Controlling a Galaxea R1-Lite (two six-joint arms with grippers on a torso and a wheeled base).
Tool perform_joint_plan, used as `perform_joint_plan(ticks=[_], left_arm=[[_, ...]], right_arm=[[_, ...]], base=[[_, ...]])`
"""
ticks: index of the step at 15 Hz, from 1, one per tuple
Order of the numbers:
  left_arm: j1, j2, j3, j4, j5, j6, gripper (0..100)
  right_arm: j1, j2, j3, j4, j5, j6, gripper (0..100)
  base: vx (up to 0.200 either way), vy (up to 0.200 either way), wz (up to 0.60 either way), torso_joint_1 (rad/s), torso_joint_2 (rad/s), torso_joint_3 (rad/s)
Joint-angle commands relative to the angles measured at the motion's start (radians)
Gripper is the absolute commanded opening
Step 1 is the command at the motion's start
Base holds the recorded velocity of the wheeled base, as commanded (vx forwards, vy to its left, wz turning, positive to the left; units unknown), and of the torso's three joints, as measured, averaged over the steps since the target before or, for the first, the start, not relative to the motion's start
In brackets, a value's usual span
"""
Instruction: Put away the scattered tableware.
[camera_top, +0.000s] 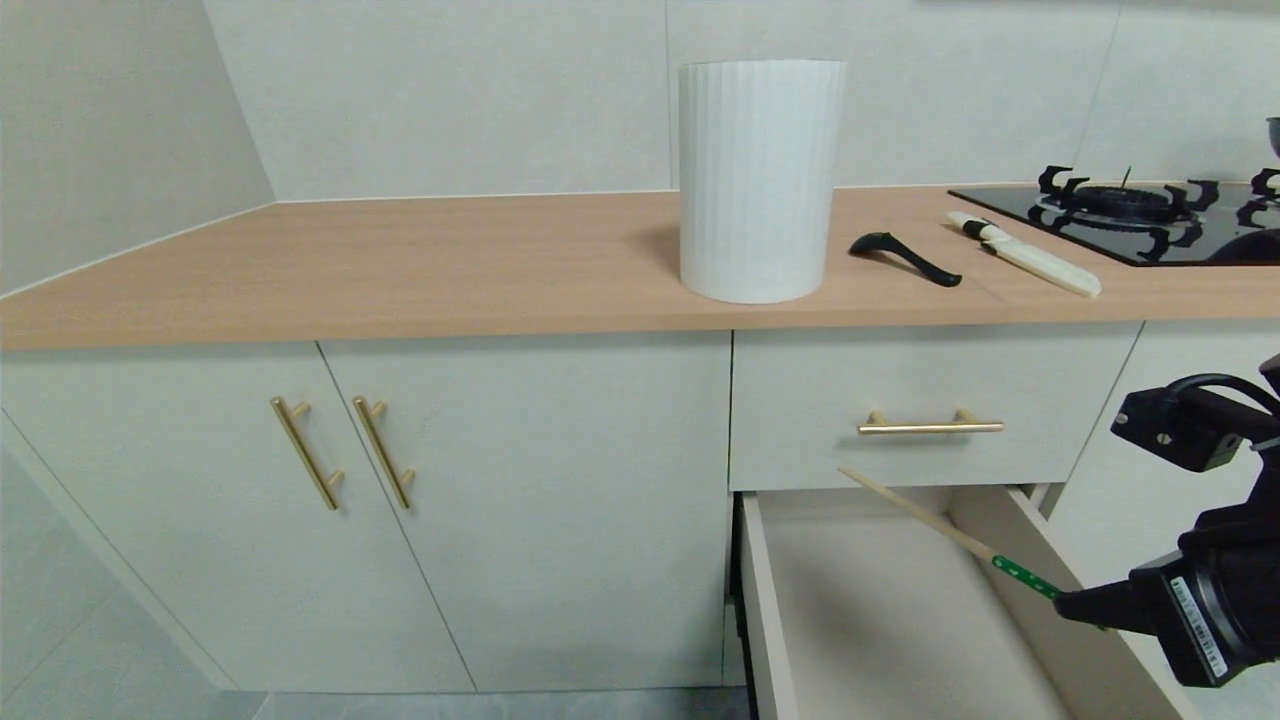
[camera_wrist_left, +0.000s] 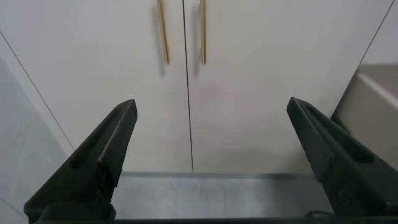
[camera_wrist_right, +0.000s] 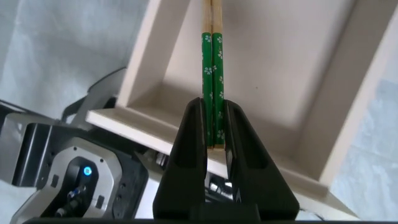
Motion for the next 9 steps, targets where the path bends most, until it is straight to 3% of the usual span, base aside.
perform_joint_plan(ticks=[1,9], left_arm=[[0.000,0.000,0.000,-0.001,0.000,0.000,100],[0.000,0.000,0.000,-0.001,0.001,0.000,100]], right_arm=[[0.016,0.007,0.008,-0.002,-0.001,-0.012,0],[0.017,0.042,0.015,-0.002,-0.001,-0.021,0]], base=[[0.000,0.000,0.00,-0.071,0.25,0.193],[0.000,0.000,0.00,-0.007,0.03,0.020]])
